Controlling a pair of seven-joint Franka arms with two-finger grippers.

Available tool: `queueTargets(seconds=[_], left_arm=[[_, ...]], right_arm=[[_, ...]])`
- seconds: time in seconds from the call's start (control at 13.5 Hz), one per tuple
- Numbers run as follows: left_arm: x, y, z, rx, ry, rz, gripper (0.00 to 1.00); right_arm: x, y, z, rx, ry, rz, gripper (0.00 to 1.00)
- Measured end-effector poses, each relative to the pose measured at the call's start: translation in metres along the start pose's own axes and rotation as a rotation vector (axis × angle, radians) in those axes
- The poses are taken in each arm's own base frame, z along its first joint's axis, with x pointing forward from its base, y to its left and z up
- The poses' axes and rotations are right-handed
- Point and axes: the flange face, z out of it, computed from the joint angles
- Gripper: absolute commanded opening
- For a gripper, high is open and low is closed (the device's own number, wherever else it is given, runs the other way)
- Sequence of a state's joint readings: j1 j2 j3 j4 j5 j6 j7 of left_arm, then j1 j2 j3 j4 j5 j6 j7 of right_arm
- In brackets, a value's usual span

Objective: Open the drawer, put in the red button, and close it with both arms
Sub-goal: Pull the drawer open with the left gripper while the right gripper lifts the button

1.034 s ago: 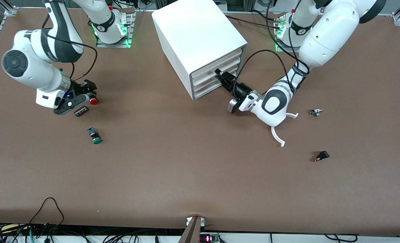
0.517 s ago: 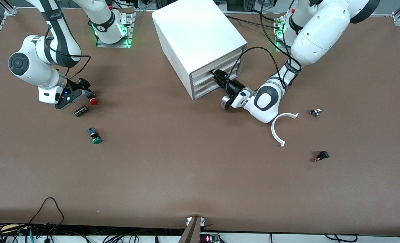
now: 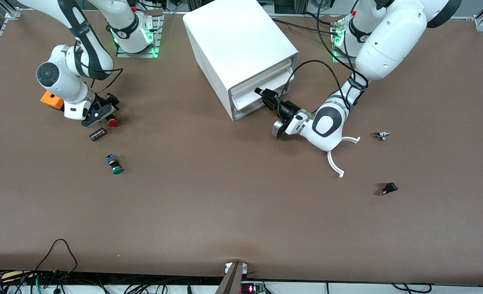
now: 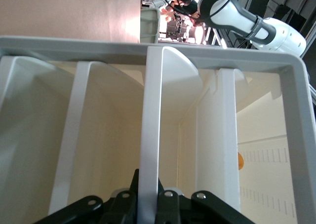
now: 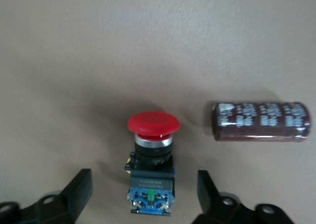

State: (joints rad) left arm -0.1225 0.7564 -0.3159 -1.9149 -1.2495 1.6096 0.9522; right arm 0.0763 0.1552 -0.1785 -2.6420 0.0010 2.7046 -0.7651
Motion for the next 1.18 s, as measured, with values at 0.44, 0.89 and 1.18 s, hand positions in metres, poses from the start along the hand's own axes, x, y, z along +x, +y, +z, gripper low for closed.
queueTargets(seconds=[0.44,0.89,1.18], left_arm=[[0.005,-0.001,-0.037,-0.01,0.143,-0.013,0.02],[0.003,-0.001,-0.075,0.003,0.255,-0.019,0.02],[0.005,0.004,-0.098,0.032,0.326,-0.011,0.87]], right_arm=[[-0.001,0.0,0.004,0.003,-0.006,0.002,0.02],[0.014,0.011,-0.027,0.006,0.005,0.025,0.0],[0.096,0.02,-0.134,0.074,0.049,0.077,0.0]])
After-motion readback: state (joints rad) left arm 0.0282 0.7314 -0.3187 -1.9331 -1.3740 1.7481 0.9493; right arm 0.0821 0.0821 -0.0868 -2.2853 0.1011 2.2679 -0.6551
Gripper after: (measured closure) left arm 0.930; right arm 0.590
